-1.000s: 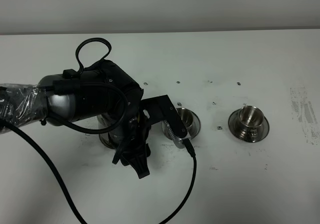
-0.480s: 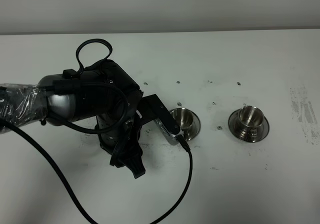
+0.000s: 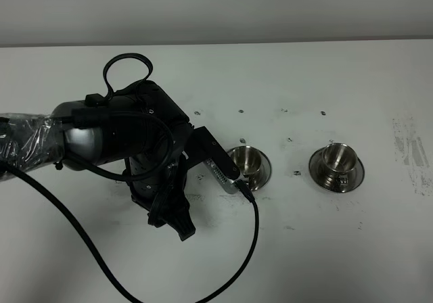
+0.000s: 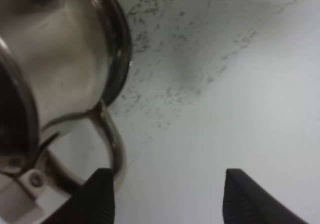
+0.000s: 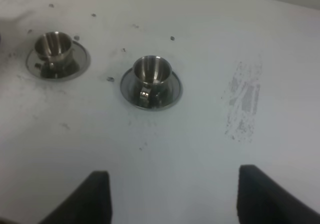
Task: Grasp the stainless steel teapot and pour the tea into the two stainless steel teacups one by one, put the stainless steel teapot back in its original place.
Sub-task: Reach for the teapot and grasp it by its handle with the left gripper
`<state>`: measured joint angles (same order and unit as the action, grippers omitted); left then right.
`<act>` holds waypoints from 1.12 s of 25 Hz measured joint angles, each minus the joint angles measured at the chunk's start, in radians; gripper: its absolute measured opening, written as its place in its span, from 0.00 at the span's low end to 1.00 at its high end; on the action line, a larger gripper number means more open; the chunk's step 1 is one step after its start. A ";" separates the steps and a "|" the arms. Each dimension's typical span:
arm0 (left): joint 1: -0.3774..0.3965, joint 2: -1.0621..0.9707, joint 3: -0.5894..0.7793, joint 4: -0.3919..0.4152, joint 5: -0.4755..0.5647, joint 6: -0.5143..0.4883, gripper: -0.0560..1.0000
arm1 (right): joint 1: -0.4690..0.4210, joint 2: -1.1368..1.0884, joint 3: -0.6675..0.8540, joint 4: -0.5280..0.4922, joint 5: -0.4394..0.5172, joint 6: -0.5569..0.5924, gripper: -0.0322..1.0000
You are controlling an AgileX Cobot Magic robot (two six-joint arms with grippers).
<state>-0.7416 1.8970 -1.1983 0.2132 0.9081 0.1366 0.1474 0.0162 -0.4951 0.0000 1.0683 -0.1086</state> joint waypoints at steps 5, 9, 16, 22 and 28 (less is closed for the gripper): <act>-0.007 0.000 0.000 -0.020 -0.018 0.034 0.49 | 0.000 0.000 0.000 0.000 0.000 0.000 0.53; -0.007 0.000 0.000 -0.018 -0.010 0.037 0.49 | 0.000 0.000 0.000 0.000 0.000 0.000 0.53; -0.007 0.000 0.000 0.064 0.030 -0.065 0.49 | 0.000 0.000 0.000 0.000 0.000 0.000 0.53; -0.008 0.000 0.000 0.072 0.031 -0.086 0.49 | 0.000 0.000 0.000 0.000 0.000 0.000 0.53; -0.024 0.000 0.000 0.071 0.031 -0.089 0.49 | 0.000 0.000 0.000 0.000 0.000 0.000 0.53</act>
<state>-0.7655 1.8970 -1.1983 0.2838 0.9390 0.0476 0.1474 0.0162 -0.4951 0.0000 1.0683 -0.1086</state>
